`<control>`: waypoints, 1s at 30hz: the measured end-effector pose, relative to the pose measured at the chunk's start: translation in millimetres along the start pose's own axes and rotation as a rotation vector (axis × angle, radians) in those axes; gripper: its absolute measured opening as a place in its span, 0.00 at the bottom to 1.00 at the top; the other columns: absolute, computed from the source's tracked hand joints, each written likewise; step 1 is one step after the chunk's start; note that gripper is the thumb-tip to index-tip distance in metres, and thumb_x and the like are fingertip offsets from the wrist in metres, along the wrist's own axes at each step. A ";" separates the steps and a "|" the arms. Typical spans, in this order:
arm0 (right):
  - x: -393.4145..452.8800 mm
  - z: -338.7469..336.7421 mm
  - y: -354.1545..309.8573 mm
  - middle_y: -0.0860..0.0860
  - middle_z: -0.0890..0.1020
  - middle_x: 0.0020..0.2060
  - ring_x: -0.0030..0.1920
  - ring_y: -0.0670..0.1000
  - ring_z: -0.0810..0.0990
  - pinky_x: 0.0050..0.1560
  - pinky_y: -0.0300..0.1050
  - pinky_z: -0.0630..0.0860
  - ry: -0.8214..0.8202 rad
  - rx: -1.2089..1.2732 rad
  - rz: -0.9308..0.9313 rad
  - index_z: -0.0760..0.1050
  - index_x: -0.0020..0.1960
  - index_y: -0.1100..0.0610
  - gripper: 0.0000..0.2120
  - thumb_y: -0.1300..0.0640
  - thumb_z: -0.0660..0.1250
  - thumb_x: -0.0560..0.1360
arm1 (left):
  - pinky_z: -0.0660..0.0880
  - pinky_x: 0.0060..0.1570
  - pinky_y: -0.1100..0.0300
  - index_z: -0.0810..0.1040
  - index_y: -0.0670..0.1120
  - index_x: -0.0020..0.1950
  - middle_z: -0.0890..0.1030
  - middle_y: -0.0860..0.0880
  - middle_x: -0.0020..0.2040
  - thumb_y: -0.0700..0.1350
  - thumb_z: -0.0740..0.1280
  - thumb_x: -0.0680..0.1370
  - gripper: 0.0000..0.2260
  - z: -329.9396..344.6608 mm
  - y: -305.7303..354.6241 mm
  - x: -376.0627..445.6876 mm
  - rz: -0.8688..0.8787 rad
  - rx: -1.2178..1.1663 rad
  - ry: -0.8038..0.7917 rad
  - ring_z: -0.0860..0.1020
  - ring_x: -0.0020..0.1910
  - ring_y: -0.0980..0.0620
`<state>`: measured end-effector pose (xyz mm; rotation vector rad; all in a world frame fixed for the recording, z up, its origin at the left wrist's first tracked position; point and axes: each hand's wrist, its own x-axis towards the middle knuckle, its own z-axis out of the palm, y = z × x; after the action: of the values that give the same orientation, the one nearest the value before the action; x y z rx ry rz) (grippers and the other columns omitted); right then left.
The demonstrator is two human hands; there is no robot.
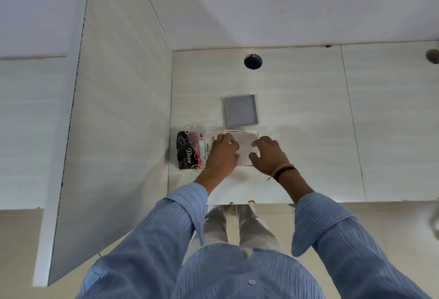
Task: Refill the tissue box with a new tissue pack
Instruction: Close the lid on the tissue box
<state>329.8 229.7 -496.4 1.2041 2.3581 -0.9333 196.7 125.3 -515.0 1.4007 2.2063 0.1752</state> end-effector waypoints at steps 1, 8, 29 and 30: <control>0.0 1.1 -2.8 0.56 0.72 0.70 0.69 0.61 0.68 0.62 0.58 0.76 0.023 -0.060 -0.023 0.75 0.68 0.56 0.19 0.56 0.63 0.78 | 0.71 0.65 0.50 0.82 0.41 0.61 0.77 0.43 0.63 0.43 0.68 0.79 0.12 -0.8 -0.2 1.1 0.014 -0.011 -0.024 0.72 0.64 0.42; 2.6 26.3 -4.6 0.56 0.66 0.75 0.73 0.65 0.61 0.64 0.62 0.72 -0.013 -0.355 -0.023 0.79 0.61 0.54 0.14 0.59 0.65 0.77 | 0.78 0.56 0.48 0.82 0.38 0.58 0.77 0.41 0.57 0.35 0.65 0.79 0.10 8.6 2.1 3.5 -0.002 0.030 -0.142 0.75 0.61 0.42; 18.7 25.7 -0.4 0.51 0.67 0.76 0.80 0.62 0.53 0.70 0.72 0.60 -0.065 -0.439 -0.031 0.68 0.72 0.55 0.27 0.52 0.70 0.76 | 0.76 0.60 0.48 0.78 0.39 0.66 0.65 0.41 0.77 0.46 0.73 0.77 0.20 10.4 -0.6 13.4 0.038 0.154 -0.160 0.68 0.73 0.41; 19.1 27.6 0.9 0.51 0.65 0.77 0.81 0.62 0.50 0.71 0.74 0.58 -0.077 -0.433 -0.024 0.65 0.74 0.55 0.29 0.52 0.70 0.76 | 0.77 0.60 0.48 0.77 0.39 0.66 0.65 0.40 0.77 0.45 0.74 0.76 0.21 11.5 -0.2 12.8 0.033 0.161 -0.149 0.68 0.73 0.41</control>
<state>319.4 222.5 -527.5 0.9510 2.3517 -0.4296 197.9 134.6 -529.5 1.4856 2.1139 -0.0944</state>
